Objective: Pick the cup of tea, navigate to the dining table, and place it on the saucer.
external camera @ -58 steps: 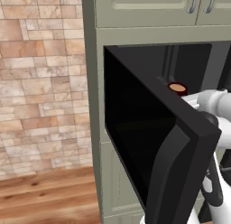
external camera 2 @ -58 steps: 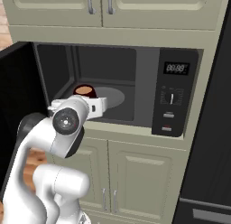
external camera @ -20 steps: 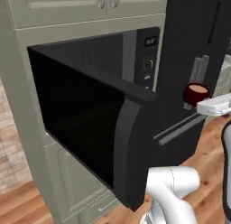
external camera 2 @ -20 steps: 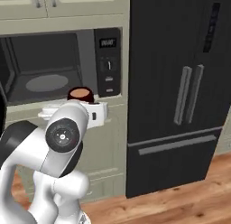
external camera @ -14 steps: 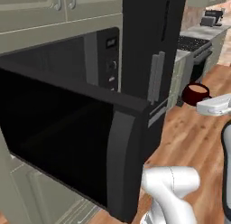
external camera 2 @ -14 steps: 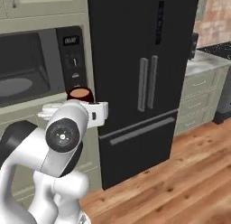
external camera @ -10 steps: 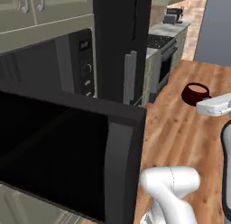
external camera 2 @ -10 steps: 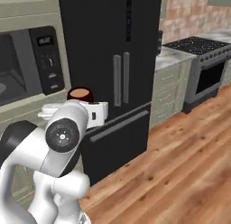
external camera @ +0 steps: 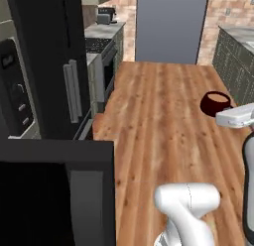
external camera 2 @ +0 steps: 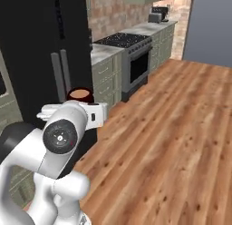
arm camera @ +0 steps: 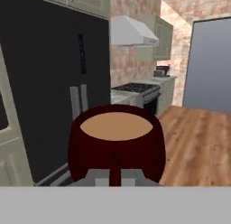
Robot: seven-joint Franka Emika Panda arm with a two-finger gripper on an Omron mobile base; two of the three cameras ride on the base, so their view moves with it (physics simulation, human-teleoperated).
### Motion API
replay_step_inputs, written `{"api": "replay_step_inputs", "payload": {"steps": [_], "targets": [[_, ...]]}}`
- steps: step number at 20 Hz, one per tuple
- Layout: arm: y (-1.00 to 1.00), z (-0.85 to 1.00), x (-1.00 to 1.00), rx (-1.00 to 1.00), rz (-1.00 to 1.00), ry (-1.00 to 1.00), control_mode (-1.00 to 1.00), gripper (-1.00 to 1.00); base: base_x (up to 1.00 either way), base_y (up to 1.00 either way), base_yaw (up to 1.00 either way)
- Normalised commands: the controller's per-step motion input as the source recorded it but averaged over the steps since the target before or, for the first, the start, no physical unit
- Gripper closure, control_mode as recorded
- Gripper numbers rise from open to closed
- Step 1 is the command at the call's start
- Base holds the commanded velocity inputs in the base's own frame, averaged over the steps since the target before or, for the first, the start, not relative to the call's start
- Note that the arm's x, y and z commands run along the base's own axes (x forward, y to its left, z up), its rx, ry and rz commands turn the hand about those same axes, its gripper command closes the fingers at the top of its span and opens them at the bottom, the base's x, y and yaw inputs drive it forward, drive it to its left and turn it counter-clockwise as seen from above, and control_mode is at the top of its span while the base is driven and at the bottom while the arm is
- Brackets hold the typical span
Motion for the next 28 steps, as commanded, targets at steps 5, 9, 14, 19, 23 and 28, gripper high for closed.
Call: {"api": "replay_step_inputs", "payload": {"steps": [5,9,14,19,23,28], "targets": [[0.00,0.00,0.00,0.00,0.00,0.00,1.00,1.00,0.00,-0.78,-0.39],[0.00,0.00,0.00,0.00,0.00,0.00,1.00,1.00,0.10,-0.77,-0.31],[0.00,0.00,0.00,0.00,0.00,0.00,1.00,1.00,0.18,-0.68,-0.25],[0.00,0.00,0.00,0.00,0.00,0.00,1.00,1.00,0.19,-0.55,-0.26],[0.00,0.00,0.00,0.00,0.00,0.00,1.00,1.00,0.15,-0.49,-0.28],[0.00,0.00,0.00,0.00,0.00,0.00,1.00,1.00,0.12,-0.48,-0.29]]}}
